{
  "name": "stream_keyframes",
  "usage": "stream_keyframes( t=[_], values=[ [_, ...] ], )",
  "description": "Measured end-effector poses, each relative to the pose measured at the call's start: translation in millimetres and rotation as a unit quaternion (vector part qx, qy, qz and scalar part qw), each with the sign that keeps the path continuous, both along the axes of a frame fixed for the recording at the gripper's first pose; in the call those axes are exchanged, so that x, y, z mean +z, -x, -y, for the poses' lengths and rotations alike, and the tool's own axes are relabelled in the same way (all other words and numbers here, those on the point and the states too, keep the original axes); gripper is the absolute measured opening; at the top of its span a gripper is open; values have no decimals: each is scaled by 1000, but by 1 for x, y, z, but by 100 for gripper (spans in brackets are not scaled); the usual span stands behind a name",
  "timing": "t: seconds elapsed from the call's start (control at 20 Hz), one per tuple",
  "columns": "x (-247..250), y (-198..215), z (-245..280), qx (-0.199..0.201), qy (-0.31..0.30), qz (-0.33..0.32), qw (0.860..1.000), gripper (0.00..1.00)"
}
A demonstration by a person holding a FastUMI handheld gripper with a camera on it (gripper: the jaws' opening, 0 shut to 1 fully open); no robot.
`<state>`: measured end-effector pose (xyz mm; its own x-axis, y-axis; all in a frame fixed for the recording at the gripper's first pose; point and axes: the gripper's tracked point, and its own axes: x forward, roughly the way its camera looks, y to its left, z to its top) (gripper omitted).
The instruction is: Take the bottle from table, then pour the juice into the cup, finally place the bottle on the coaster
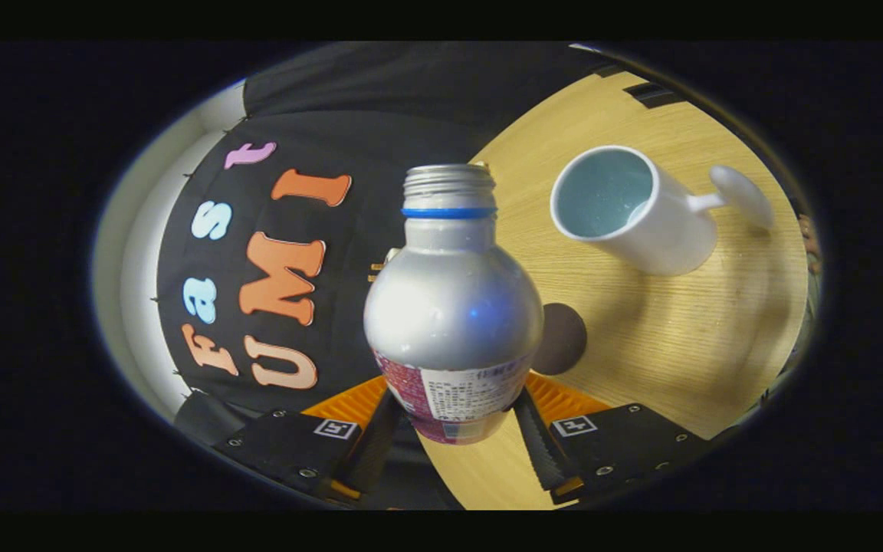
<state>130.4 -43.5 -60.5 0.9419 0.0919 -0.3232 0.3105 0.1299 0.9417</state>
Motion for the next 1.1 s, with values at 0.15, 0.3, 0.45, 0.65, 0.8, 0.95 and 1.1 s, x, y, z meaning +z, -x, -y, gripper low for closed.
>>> stream_keyframes(
  t=[0.15,0.3,0.45,0.65,0.8,0.95,1.1],
  values=[
    [2,-3,5,-7,-26,-4,1000,77],
    [7,-6,6,-13,-51,-8,999,77],
    [9,-8,10,-19,-76,-14,997,77],
    [8,-14,10,-16,-95,-24,995,77],
    [9,-15,12,-20,-114,-32,993,77],
    [7,-15,16,-24,-133,-41,990,77],
    [9,-19,17,-27,-150,-44,987,77]
  ],
)
